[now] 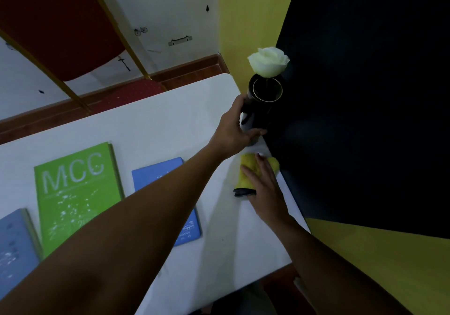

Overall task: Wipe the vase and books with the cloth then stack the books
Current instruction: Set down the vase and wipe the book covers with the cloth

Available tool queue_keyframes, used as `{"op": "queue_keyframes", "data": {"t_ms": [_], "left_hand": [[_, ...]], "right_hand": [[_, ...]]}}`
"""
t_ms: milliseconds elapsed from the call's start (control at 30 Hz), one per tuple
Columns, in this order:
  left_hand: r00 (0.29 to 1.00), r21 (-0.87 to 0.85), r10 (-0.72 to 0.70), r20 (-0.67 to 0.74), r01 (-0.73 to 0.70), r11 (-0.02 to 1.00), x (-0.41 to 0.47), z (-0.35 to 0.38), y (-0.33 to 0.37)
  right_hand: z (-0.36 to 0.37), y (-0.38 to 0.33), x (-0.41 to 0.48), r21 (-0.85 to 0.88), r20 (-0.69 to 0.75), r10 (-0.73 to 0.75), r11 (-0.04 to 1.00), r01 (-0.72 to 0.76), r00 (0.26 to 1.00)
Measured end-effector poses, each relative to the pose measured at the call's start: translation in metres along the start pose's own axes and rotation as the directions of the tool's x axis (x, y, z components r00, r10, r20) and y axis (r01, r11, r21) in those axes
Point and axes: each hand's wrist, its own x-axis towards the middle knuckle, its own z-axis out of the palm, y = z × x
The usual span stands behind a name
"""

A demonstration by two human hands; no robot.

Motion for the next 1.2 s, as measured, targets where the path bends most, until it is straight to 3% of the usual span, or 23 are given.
{"op": "queue_keyframes", "data": {"t_ms": [167, 300, 433, 500, 733, 933, 1067, 1133, 1200], "left_hand": [[0.999, 0.038, 0.006, -0.046, -0.004, 0.999, -0.005, 0.005, 0.000], [0.989, 0.084, -0.145, 0.028, 0.143, 0.986, -0.020, -0.006, -0.008], [0.967, 0.242, -0.243, -0.074, 0.254, 0.937, -0.074, -0.026, -0.042], [0.955, 0.260, -0.261, -0.138, 0.289, 0.921, -0.116, -0.042, -0.062], [0.956, 0.466, -0.042, -0.290, 0.180, 0.866, -0.257, -0.083, -0.130], [0.978, 0.542, 0.027, -0.205, 0.091, 0.835, -0.346, -0.078, -0.153], [0.991, 0.556, 0.044, -0.128, 0.035, 0.830, -0.376, -0.068, -0.166], [0.993, 0.550, 0.040, -0.112, 0.028, 0.835, -0.381, -0.065, -0.170], [0.991, 0.535, 0.020, -0.134, 0.055, 0.843, -0.381, -0.064, -0.172]], "right_hand": [[0.002, -0.006, 0.007, 0.053, -0.045, 0.042, 0.998, -0.039, 0.998], [-0.003, -0.014, 0.015, 0.047, -0.014, 0.071, 0.996, -0.070, 0.997], [-0.016, -0.018, 0.016, 0.101, -0.061, 0.184, 0.979, -0.177, 0.981], [-0.010, -0.016, 0.009, 0.193, -0.077, 0.129, 0.975, -0.112, 0.989], [0.009, -0.071, -0.014, 0.384, -0.098, 0.077, 0.923, -0.033, 0.992], [0.042, -0.145, 0.001, 0.417, -0.164, 0.039, 0.908, 0.033, 0.986], [0.069, -0.185, 0.026, 0.318, 0.076, -0.011, 0.948, -0.014, 0.997], [0.085, -0.195, 0.031, 0.128, 0.225, -0.064, 0.991, 0.036, 0.972], [0.103, -0.200, 0.027, -0.101, 0.267, -0.114, 0.984, 0.146, 0.957]]}}
